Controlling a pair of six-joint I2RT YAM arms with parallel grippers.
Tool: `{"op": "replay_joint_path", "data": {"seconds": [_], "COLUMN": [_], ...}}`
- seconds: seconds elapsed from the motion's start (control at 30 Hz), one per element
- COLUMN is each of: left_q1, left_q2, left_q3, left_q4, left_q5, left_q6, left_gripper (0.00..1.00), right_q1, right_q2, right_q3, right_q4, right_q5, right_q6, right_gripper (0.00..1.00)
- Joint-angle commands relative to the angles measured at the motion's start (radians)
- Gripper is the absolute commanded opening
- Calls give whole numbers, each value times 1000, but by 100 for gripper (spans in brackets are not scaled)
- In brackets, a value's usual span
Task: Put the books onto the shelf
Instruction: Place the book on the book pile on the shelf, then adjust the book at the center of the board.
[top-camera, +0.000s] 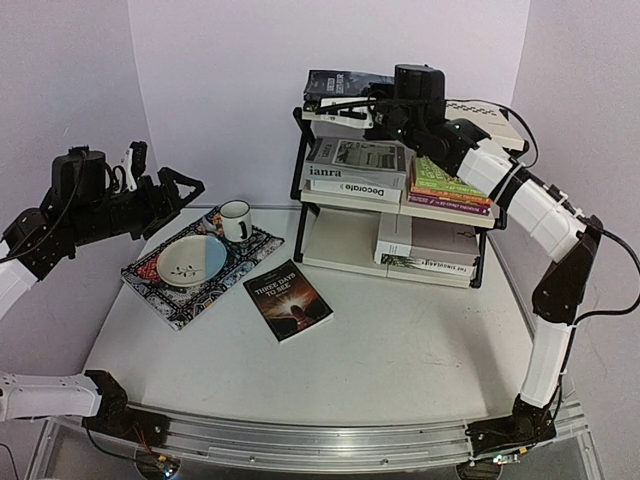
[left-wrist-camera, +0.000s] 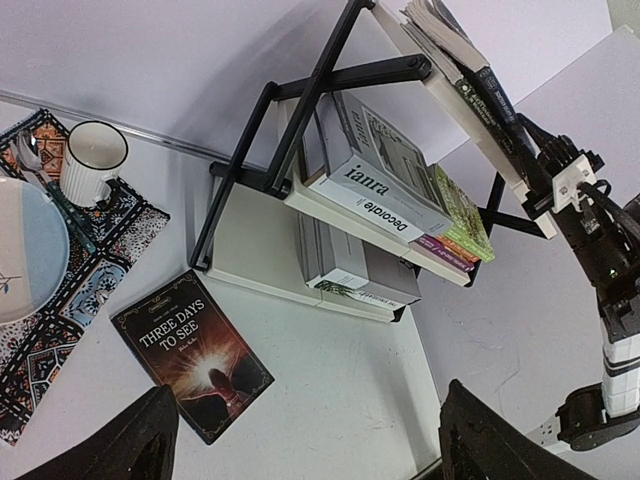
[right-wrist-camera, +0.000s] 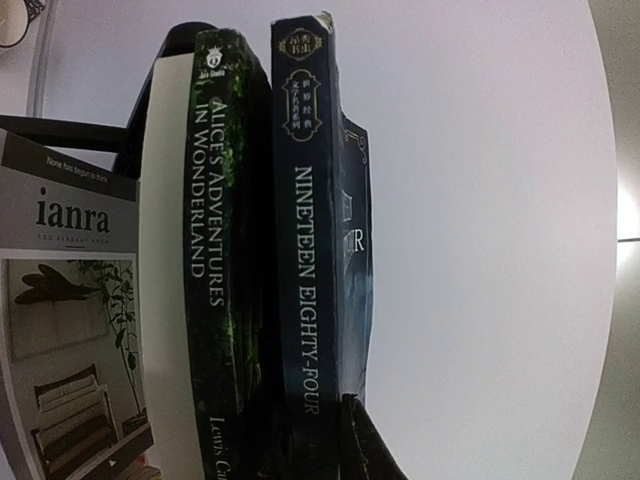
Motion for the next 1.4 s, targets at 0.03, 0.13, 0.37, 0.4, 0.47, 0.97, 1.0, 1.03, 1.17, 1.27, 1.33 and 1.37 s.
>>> {"op": "replay_joint_path", "data": {"seconds": [0.03, 0.13, 0.37, 0.4, 0.47, 0.97, 1.0, 1.03, 1.17, 1.27, 1.33, 1.37], "left_q1": [1, 1, 1, 1, 1, 1, 1, 1, 1, 1, 1, 1], "left_q2": [1, 2, 5, 5, 5, 14, 16, 17, 24, 27, 29, 29], "left_q3": [6, 6, 9, 9, 8, 0, 0, 0, -3, -9, -12, -15], "left_q4": [24, 25, 25, 25, 25, 25, 25, 25, 25, 26, 27, 27], "left_q5": [12, 17, 27, 27, 27, 41, 42, 42, 44, 42, 40, 38], "left_q6": [1, -1, -3, -3, -3, -4, -3, -3, -1, 0, 4, 6], "left_gripper": [91, 91, 91, 91, 91, 91, 91, 91, 91, 92, 92, 92], "right_q1": [5, 8, 9, 9, 9, 11, 12, 12, 24, 36, 49, 57], "right_q2": [-38, -52, -80, -84, -94, -121, -123, -127, -159, -193, -213, -223], "right_q3": [35, 23, -7, -15, -23, -23, -22, -23, -44, -66, -82, -91], "right_q4": [119, 120, 119, 117, 113, 9, 3, 0, -4, -4, -3, -3], "right_q5": [24, 20, 29, 25, 20, 5, 4, 4, -19, -36, -38, -37], "right_q6": [19, 19, 26, 31, 40, 129, 137, 145, 181, 209, 228, 239], "right_gripper": [26, 33, 58, 60, 63, 86, 87, 88, 90, 92, 93, 93]}}
